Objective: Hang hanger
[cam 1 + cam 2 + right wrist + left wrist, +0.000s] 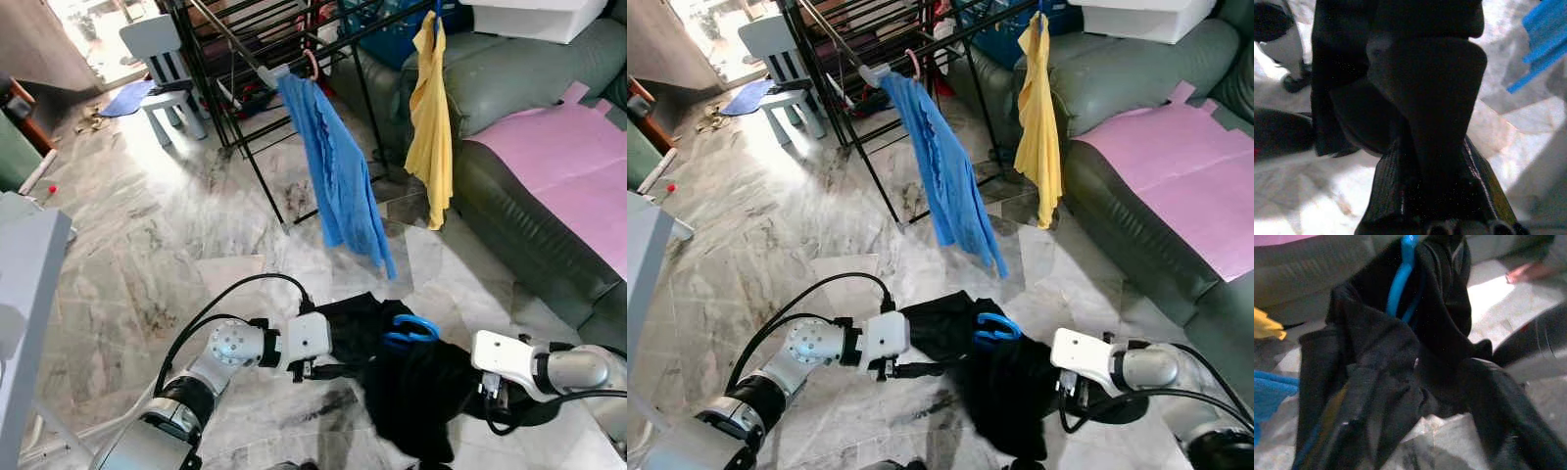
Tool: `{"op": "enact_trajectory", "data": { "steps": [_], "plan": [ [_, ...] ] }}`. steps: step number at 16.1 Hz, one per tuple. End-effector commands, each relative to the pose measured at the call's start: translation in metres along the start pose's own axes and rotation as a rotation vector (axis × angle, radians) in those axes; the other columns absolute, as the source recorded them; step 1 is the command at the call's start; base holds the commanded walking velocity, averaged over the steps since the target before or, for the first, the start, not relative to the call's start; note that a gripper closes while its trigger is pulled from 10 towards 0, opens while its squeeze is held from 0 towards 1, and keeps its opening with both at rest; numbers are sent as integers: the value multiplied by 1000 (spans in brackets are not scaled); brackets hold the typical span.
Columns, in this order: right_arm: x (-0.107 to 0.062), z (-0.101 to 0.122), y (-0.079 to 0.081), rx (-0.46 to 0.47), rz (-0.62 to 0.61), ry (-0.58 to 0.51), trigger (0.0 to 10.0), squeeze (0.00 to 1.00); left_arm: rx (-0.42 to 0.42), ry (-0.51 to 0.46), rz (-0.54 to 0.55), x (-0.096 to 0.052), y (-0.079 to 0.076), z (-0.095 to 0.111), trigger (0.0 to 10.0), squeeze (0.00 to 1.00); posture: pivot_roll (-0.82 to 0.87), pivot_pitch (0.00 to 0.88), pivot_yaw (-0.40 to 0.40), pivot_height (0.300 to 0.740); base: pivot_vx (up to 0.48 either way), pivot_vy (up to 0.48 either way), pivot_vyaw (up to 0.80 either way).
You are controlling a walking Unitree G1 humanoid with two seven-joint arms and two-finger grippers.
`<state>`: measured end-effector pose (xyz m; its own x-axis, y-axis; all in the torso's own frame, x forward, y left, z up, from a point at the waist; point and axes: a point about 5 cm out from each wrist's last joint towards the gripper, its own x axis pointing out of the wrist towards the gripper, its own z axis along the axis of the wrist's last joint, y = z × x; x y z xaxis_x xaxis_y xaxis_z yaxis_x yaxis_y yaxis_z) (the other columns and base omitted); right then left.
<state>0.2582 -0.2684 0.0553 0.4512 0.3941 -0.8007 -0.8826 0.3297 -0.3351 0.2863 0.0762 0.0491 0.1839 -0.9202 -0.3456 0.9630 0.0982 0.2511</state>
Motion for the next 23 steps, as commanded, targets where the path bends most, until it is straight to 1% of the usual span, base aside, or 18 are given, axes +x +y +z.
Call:
{"op": "enact_trajectory", "data": {
  "steps": [1,23],
  "plan": [
    [9,10,3,-20,1,-34,0,0,-51,-2,31,-6,0,-5,10000,1000,-237,91,217,740,0,0,0],
    [9,10,3,-20,1,-34,0,0,-51,-2,31,-6,0,-5,10000,1000,-237,91,217,740,0,0,0]
  ]
}}
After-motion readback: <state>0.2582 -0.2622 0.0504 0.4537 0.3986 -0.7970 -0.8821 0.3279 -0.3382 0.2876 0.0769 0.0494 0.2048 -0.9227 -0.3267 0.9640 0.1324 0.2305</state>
